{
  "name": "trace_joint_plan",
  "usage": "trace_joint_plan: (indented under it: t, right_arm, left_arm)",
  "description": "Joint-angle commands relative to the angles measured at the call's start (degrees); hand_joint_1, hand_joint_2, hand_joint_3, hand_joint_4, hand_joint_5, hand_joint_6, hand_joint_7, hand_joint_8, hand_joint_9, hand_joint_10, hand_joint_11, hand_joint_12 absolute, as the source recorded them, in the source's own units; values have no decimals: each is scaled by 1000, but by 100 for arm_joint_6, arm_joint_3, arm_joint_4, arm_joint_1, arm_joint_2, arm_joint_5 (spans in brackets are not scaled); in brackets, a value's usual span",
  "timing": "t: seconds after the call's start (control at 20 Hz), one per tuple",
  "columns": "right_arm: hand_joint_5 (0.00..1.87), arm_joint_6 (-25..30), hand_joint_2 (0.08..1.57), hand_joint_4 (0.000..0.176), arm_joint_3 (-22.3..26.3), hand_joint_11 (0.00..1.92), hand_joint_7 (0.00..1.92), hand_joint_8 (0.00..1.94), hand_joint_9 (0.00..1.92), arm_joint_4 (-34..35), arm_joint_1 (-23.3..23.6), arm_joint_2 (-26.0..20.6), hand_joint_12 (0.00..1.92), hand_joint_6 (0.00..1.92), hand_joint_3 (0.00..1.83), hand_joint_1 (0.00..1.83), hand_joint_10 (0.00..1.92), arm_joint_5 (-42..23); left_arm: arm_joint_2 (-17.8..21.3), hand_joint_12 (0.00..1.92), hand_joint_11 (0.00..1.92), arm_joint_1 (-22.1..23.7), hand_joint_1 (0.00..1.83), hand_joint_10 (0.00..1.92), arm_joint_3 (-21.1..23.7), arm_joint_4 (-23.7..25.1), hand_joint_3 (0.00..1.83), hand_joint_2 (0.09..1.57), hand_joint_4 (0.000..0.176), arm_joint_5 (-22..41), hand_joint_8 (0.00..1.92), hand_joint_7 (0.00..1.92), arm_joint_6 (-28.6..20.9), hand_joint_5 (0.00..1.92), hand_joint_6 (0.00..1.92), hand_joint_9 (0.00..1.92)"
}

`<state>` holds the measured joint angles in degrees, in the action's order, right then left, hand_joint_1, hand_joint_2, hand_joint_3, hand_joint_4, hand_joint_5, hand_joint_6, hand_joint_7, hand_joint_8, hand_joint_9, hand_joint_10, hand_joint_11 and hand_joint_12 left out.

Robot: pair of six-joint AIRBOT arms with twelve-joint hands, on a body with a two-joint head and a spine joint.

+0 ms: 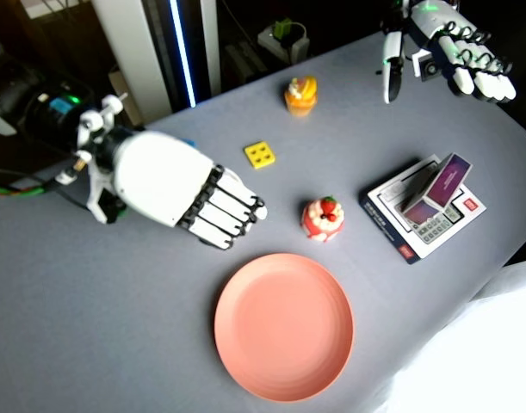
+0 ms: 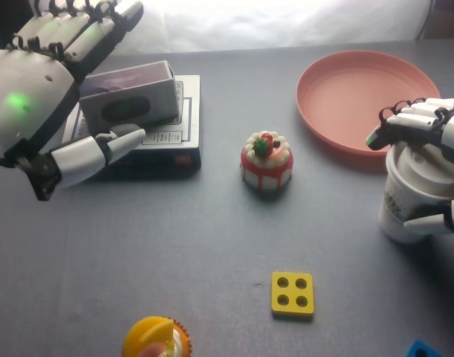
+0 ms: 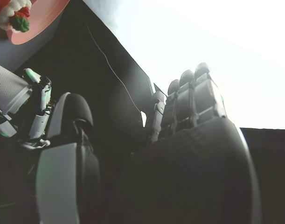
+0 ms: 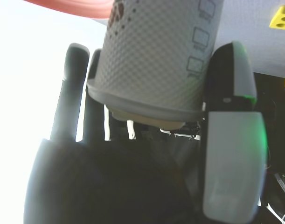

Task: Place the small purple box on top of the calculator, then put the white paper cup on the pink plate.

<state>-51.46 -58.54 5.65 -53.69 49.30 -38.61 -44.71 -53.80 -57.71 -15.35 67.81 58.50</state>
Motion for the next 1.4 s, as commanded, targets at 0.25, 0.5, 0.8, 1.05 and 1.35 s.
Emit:
trace_joint_plan:
  t: [0.25, 0.5, 0.8, 1.05, 1.35]
  right_arm:
    - [43, -16, 1091, 0, 21, 284, 191, 1077, 284, -2, 335, -187, 1921, 1099, 7, 1182, 1731, -980]
    - [189, -16, 1113, 0, -209, 302, 285, 1030, 269, 112, 670, -146, 1921, 811, 11, 1238, 1667, -977]
    - [227, -44, 1161, 0, -625, 123, 230, 981, 293, 214, 1216, 125, 1919, 748, 7, 1333, 1547, -668]
    - [155, -503, 1149, 0, -1168, 3, 222, 1011, 141, 512, 1840, 622, 1853, 969, 3, 1160, 1354, 85]
    - [235, -707, 1185, 0, -1819, 51, 362, 1058, 274, 815, 2271, 1167, 1915, 858, 1, 1149, 1459, 721]
  left_arm:
    - [32, 0, 0, 29, 705, 0, 21, 66, 1, 1174, 75, 765, 0, 0, -24, 23, 3, 0]
    - [17, 0, 0, 14, 689, 0, 21, 61, 3, 1179, 102, 774, 0, 0, -32, 20, 2, 0]
    - [-1, 0, 0, -41, 732, 0, 24, 36, 5, 1191, 79, 808, 0, 0, -43, 31, 5, 0]
    - [-3, 0, 0, -131, 735, 0, 29, -21, 4, 1196, 56, 881, 0, 0, -68, 23, 1, 0]
    - [-32, 0, 0, -144, 727, 0, 26, -30, 4, 1201, 61, 919, 0, 0, -71, 11, 0, 0]
